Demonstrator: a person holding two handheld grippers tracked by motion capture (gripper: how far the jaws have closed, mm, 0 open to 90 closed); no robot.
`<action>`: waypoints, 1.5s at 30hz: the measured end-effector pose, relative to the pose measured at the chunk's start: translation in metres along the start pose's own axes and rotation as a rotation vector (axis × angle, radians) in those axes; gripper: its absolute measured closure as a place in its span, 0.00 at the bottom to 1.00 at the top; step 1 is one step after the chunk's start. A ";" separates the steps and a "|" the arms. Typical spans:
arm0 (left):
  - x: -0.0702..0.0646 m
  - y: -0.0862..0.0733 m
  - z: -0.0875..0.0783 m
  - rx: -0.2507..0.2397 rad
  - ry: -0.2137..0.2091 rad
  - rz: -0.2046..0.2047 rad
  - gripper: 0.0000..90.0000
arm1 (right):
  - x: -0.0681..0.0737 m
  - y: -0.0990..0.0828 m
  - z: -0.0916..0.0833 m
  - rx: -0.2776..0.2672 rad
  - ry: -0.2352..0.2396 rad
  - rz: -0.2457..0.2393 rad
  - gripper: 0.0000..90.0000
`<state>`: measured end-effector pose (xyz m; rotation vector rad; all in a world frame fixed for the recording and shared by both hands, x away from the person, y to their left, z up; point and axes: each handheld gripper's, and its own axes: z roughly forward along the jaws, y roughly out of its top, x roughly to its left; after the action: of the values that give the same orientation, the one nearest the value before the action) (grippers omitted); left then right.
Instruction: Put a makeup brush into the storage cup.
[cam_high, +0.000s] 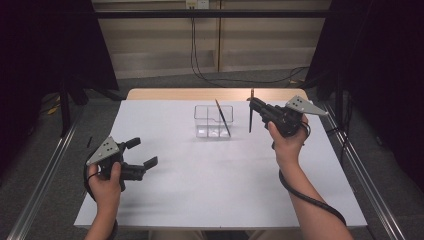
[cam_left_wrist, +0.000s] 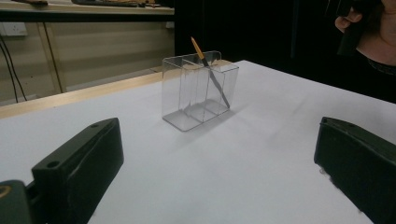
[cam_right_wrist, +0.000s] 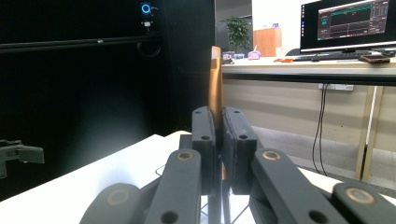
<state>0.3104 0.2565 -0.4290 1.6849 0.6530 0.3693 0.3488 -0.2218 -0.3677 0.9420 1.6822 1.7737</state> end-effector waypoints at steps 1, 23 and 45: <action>0.000 0.000 0.000 0.000 0.000 0.001 0.01 | 0.000 0.000 0.001 0.001 0.000 -0.001 0.94; 0.002 -0.001 0.000 0.002 -0.001 -0.004 0.01 | -0.010 0.004 0.020 -0.003 0.003 0.007 0.94; 0.002 -0.002 0.001 0.008 -0.004 0.001 0.01 | -0.015 0.004 0.037 -0.012 0.001 0.005 0.94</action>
<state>0.3115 0.2571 -0.4312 1.6931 0.6517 0.3645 0.3878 -0.2103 -0.3662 0.9404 1.6689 1.7859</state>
